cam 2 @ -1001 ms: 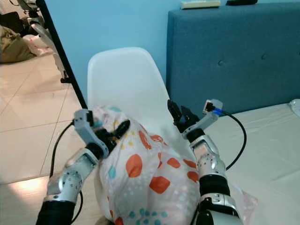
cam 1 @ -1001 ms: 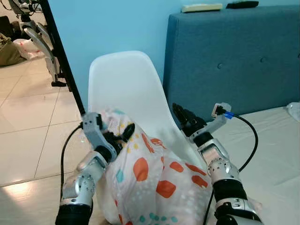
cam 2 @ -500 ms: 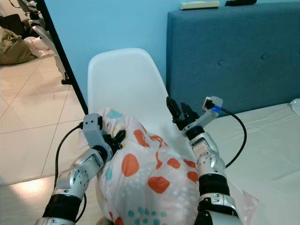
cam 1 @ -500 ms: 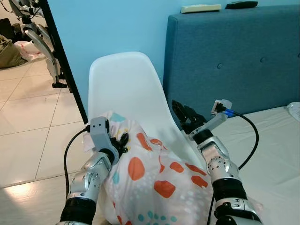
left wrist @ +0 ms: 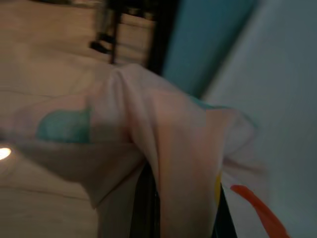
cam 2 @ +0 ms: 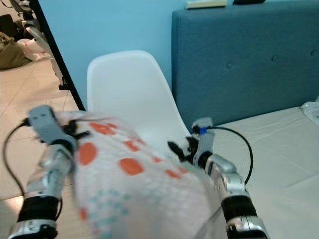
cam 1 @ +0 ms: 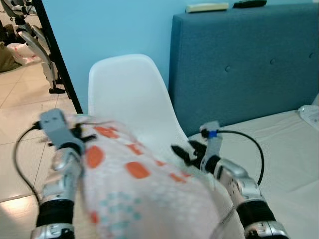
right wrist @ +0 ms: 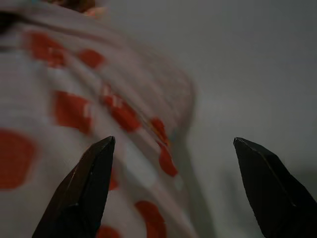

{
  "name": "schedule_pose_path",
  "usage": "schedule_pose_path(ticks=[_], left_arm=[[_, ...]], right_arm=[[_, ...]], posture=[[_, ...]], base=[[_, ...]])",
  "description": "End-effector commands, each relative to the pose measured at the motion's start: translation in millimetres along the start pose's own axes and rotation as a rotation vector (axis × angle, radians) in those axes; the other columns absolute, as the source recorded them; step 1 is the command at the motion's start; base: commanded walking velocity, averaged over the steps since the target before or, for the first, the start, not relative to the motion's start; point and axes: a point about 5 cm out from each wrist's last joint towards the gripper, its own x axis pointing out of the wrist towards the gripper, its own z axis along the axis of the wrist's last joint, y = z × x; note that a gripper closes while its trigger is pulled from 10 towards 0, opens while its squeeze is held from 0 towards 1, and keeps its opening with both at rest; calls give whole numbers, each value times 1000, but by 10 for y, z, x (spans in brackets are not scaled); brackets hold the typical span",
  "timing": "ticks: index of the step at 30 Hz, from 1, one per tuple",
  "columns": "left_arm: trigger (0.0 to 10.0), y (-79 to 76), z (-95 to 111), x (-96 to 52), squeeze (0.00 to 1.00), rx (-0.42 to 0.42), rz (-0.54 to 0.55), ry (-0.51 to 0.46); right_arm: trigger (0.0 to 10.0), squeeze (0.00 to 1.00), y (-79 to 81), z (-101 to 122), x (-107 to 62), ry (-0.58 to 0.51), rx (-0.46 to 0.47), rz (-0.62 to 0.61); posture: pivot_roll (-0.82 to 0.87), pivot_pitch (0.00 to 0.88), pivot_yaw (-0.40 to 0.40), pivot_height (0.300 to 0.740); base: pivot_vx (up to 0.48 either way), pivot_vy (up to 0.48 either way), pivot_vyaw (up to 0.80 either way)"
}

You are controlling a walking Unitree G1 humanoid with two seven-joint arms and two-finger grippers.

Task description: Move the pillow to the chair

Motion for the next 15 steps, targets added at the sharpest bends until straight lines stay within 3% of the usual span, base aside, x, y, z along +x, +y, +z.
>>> schedule_pose_path(ticks=[1, 3, 5, 6, 7, 10, 11, 12, 13, 14, 15], left_arm=[[0, 178, -29, -35, 0, -6, 76, -13], [0, 152, -146, -90, 0, -4, 72, 19], [0, 77, -300, -161, 0, -6, 52, 63], [0, 15, -391, -206, 0, -2, 33, 88], [0, 15, -391, -206, 0, -2, 33, 88], [0, -186, -632, -338, 0, 4, -27, 155], [0, -210, -658, -353, 0, 4, -35, 163], [0, -257, -702, -378, 0, -4, -48, 179], [0, -268, -712, -384, 0, -6, -51, 182], [0, -284, -718, -389, 0, -6, -57, 183], [0, -295, -719, -390, 0, -5, -62, 182]], right_arm=[[10000, 980, 161, 156, -61, -3, -92, 157], [10000, 894, 219, 202, -144, 17, -149, 226], [10000, 882, 242, 276, -237, 36, -178, 267], [10000, 780, 242, 309, -304, 64, -203, 283], [10000, 780, 242, 309, -304, 64, -203, 283], [10000, 655, 363, 417, -587, 167, -273, 418], [10000, 506, 401, 427, -636, 190, -279, 448], [10000, 416, 440, 311, -783, 355, -338, 506], [10000, 416, 448, 279, -821, 400, -351, 520], [10000, 90, 427, 221, -864, 464, -366, 516], [10000, 0, 410, 173, -906, 521, -374, 507]], posture=[[103, 0, 6, 595], [102, 0, 4, 595], [103, 0, -1, 595], [98, 0, -7, 595], [98, 0, -7, 595], [91, 0, -15, 595], [91, 0, -15, 595], [88, 0, -23, 595], [88, 0, -23, 595], [83, 0, -38, 595], [83, 0, -38, 595]], base=[[0, 0, 0], [0, 0, 0], [0, 0, 0], [0, 0, 0], [0, 0, 0], [0, 0, 0], [0, 0, 0], [0, 0, 0], [0, 0, 0], [0, 0, 0], [0, 0, 0]])
